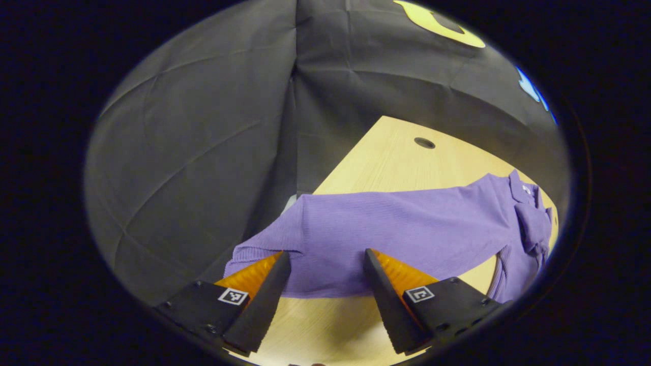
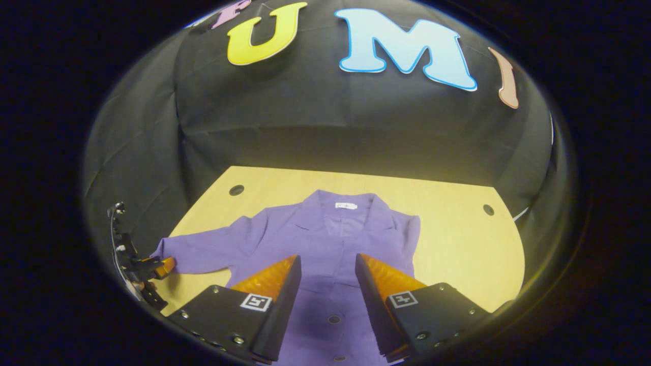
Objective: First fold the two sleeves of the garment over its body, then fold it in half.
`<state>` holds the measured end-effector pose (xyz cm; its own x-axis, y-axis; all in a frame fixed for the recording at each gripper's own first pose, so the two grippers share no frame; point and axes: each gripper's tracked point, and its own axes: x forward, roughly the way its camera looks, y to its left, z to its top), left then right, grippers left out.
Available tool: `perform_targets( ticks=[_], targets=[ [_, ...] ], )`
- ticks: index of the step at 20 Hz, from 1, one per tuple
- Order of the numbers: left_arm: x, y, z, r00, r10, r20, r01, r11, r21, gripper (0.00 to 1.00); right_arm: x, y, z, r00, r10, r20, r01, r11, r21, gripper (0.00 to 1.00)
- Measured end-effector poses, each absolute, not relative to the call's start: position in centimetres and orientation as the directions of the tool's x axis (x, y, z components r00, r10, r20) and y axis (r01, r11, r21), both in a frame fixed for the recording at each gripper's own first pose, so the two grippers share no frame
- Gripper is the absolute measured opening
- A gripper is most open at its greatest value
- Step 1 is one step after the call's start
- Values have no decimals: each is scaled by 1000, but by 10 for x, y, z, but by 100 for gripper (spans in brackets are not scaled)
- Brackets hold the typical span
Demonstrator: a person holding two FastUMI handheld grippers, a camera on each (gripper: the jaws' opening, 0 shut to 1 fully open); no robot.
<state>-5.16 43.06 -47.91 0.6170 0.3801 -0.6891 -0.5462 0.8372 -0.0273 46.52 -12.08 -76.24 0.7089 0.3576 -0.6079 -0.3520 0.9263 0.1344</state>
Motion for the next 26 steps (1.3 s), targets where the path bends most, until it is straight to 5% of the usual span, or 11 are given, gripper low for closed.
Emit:
perform_targets(
  ticks=[6,9,11,15,20,26],
  targets=[
    [-48,427,-478,614,388,-687,-562,826,-35,98,463,-113,-766,694,374,-615,-362,920,150,69],
    [-34,412,-478,633,366,-682,-544,837,-56,69,461,-112,-766,690,380,-616,-368,917,154,69],
    [-28,406,-478,644,356,-677,-542,837,-75,36,459,-114,-766,690,381,-616,-367,917,156,69],
    [-24,404,-477,641,355,-681,-541,838,-72,10,458,-121,-768,690,377,-618,-358,920,161,69],
    [-24,398,-469,588,395,-706,-516,855,49,6,457,-131,-764,702,372,-607,-342,924,169,69],
    [13,345,-416,695,341,-634,-397,916,57,6,452,-153,-765,717,359,-598,-298,933,202,69]
  ],
)
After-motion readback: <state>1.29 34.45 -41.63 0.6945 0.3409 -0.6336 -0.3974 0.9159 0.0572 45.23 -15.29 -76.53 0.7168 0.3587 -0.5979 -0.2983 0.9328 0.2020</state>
